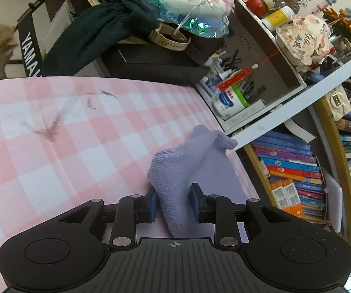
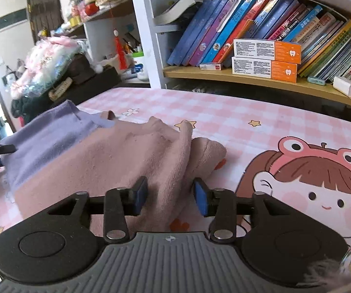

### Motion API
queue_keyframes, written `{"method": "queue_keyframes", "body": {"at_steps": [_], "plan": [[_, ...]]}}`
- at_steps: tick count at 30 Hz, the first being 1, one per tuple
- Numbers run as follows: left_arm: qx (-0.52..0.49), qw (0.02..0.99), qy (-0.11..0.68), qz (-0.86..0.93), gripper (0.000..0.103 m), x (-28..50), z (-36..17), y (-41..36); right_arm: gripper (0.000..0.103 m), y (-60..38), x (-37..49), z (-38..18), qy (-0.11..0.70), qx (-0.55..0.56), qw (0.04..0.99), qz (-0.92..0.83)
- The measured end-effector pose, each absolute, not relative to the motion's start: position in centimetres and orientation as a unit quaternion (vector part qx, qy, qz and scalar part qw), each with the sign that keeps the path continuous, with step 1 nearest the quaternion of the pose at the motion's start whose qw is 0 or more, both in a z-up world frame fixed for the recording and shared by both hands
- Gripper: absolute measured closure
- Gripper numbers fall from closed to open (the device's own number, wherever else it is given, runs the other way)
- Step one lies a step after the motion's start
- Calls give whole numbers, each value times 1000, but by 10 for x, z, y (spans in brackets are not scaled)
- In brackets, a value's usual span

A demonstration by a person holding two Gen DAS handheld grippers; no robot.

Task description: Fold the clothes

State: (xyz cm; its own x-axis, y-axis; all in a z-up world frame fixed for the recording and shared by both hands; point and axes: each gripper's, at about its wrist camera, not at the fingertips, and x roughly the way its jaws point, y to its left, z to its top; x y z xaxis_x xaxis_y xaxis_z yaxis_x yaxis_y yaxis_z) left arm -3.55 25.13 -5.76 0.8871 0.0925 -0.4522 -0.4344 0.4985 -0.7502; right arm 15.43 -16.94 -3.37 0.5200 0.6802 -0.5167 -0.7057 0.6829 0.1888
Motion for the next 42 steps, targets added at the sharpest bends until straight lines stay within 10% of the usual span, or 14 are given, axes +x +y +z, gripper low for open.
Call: {"method": "queue_keyframes", "body": {"at_steps": [20,42], "plan": [[-472,850,172,156,67,-32,-58,249,17,-221,87,-26,230,-101,839,482],[-464,855,173,157,67,-31,-58,247,18,-225,97,-26,228,-86,868,433]]}}
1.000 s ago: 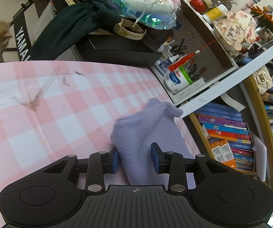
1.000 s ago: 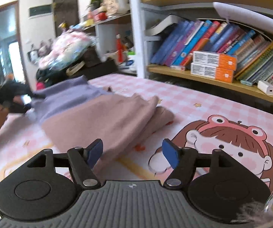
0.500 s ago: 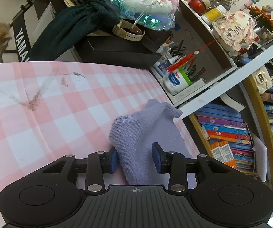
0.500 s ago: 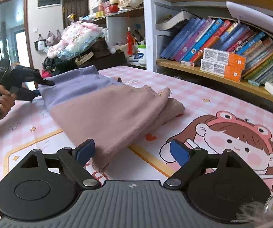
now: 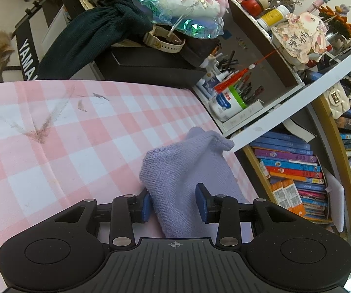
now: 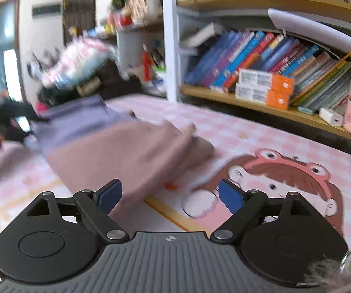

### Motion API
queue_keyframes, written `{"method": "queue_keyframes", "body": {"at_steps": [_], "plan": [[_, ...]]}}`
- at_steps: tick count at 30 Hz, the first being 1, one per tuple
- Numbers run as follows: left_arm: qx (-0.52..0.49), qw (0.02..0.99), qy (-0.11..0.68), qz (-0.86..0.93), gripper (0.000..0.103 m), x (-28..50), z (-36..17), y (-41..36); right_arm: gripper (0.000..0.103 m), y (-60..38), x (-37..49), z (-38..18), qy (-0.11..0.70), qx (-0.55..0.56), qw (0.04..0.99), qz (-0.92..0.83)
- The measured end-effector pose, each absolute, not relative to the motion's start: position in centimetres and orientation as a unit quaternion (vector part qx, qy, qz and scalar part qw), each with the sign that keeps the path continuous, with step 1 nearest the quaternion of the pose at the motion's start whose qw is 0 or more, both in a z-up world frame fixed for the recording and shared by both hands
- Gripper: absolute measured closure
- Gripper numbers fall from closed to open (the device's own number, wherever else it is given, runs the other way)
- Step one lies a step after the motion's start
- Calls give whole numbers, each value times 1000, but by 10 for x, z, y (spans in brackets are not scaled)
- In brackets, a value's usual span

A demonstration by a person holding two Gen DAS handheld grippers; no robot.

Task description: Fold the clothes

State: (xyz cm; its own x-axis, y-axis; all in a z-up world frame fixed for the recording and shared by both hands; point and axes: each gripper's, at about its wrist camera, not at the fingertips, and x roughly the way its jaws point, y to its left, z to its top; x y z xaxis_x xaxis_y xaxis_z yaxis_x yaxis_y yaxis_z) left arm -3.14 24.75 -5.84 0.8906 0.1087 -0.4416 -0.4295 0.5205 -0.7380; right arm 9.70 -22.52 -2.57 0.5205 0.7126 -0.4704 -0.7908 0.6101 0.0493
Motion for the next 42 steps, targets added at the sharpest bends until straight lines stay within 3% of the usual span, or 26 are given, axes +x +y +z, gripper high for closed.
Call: {"method": "queue_keyframes", "body": {"at_steps": [13,20,26,35,38,42], "plan": [[-451,861,177,153,71,-30,-58,248,14,-218,103,-37,267,-102,859,425],[-441,863,186,162,84,-26,-52,243,9,-219,109,-39,281,-92,857,422],[-393,895,162,136,90,-18,-12,218,9,-219,109,-39,281,-92,857,422],[-188,974,130,-6,90,20,58,86,9,-220,109,-39,283,-91,857,421],[-56,984,155,-66,89,27,57,18,9,-220,109,-39,284,-91,857,421],[187,948,233,-109,82,27,6,-68,9,-220,110,-39,285,-89,856,422]]}}
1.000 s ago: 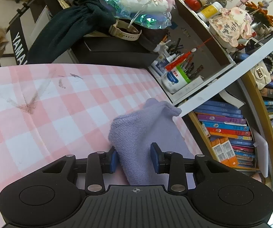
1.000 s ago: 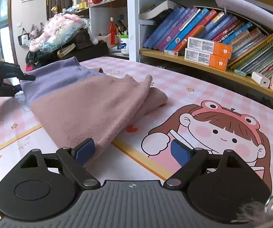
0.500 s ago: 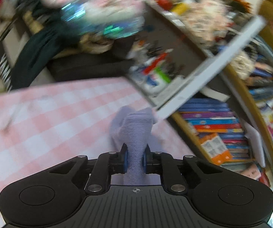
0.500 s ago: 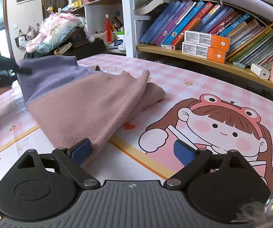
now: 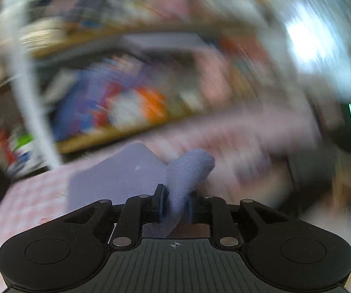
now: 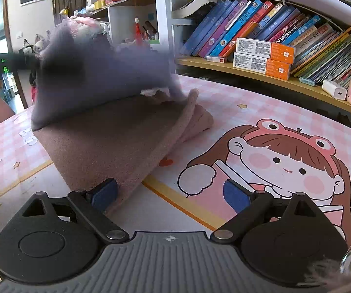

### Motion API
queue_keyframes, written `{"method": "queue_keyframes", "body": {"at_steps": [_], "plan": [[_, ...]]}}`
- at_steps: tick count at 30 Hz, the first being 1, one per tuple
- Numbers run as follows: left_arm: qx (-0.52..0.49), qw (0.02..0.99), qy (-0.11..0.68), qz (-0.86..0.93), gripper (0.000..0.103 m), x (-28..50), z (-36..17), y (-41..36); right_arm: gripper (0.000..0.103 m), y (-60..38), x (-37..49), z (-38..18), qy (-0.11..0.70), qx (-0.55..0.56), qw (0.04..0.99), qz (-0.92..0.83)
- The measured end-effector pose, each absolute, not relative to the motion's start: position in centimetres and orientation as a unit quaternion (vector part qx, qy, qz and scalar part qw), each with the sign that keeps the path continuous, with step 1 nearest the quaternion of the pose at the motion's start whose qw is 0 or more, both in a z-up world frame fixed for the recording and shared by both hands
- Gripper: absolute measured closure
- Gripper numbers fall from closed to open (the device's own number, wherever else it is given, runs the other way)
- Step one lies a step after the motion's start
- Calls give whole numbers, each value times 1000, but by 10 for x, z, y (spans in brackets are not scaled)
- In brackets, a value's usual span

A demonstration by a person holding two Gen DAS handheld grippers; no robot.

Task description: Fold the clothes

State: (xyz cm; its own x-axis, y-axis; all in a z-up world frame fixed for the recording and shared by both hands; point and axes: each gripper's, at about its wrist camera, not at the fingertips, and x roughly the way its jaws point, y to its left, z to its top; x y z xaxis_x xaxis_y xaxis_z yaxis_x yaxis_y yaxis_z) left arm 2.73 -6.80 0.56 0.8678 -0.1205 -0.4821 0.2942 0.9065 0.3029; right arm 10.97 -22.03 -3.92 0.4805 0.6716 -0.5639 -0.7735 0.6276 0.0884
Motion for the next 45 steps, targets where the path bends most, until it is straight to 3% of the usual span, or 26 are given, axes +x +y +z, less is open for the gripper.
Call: {"method": "queue_keyframes", "body": {"at_steps": [4,10,14,16,18,20,22,29,33,37,39,44,45], "plan": [[333,907,238,-99,79,17,-40,-104,9,-221,110,-39,287,-88,855,423],[312,916,230,-100,69,14,-35,-98,9,-220,111,-39,289,-86,854,424],[304,922,216,-105,68,15,-32,-101,9,-221,111,-40,289,-86,854,424],[301,923,210,-114,72,12,-32,-102,9,-221,111,-40,289,-85,854,424],[297,927,199,-111,86,8,-28,-100,9,-221,111,-40,289,-85,854,424],[284,937,173,-103,88,3,-18,-95,9,-221,111,-40,290,-84,854,425],[274,943,160,-103,89,-1,-8,-90,9,-221,111,-40,291,-84,853,425],[337,902,233,-139,88,6,-43,-106,9,-221,112,-41,292,-82,852,426],[317,905,244,-145,87,10,-39,-101,9,-222,113,-40,293,-79,853,425],[332,901,233,-152,73,0,-35,-101,9,-227,114,-40,296,-67,853,424],[318,903,223,-185,52,-13,-24,-98,9,-235,116,-37,295,-50,856,422],[256,932,156,-203,31,-34,19,-72,9,-255,122,-30,291,-7,862,415],[239,941,150,-186,31,-31,26,-61,9,-259,123,-28,290,1,863,413]]}}
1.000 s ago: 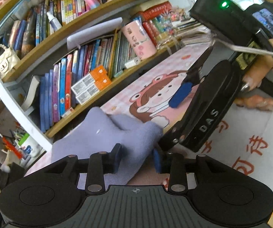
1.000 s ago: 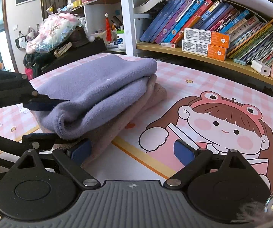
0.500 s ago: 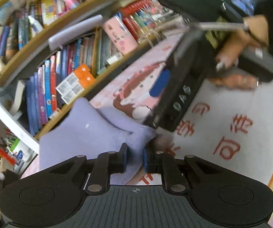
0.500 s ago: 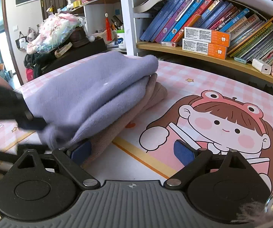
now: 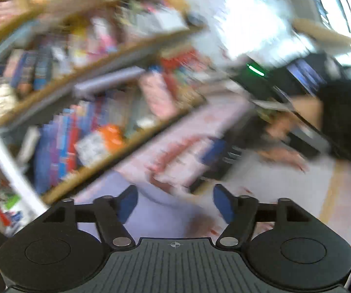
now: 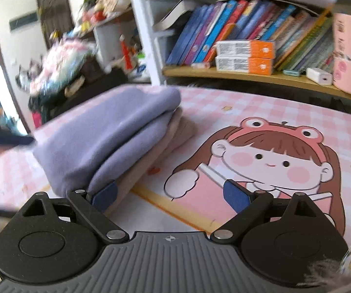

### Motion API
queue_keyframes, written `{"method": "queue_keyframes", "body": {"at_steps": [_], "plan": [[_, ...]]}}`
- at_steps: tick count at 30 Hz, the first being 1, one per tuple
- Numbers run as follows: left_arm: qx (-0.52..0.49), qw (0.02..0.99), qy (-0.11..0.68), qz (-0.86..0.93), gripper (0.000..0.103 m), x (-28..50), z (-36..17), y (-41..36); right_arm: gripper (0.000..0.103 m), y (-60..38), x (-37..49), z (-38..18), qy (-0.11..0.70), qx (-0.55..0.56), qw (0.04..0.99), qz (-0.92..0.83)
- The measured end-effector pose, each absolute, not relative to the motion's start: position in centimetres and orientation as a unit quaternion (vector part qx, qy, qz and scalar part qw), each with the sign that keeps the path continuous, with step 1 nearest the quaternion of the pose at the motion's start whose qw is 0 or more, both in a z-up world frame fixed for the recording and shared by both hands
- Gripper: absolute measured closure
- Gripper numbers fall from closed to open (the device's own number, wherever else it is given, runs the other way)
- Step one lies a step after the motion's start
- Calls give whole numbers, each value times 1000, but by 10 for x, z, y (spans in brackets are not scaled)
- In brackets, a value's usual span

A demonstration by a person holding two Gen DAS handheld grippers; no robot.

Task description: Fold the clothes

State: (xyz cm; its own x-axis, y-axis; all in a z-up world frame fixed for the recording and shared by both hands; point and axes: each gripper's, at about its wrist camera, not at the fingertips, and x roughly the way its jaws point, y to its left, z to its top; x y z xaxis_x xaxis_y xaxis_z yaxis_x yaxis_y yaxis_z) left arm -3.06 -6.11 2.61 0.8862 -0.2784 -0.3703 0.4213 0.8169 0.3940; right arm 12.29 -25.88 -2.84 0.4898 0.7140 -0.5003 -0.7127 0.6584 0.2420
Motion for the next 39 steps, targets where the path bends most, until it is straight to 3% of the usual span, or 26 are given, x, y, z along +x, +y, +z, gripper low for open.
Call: {"method": "queue_keyframes", "body": {"at_steps": [6,9,12,16,24,30,34,39], "plan": [[141,972,151,-108,31,-1,24,-11,9,-281,127,-25,287,122,855,414],[176,964,147,-136,31,5,9,-26,9,-287,129,-30,301,197,836,414],[232,944,190,-140,30,23,-18,-49,9,-287,129,-33,311,245,823,408],[232,938,214,-146,29,32,-26,-48,9,-283,128,-37,324,278,816,390],[111,970,173,-130,4,17,15,17,11,-252,134,-45,368,279,805,372],[-51,965,255,-32,3,72,-3,97,22,-230,141,-44,385,277,813,337],[-193,936,289,-63,3,94,-26,128,32,-216,147,-43,395,266,813,335],[-243,919,296,-95,4,99,-39,135,47,-199,155,-42,403,239,814,343]]}}
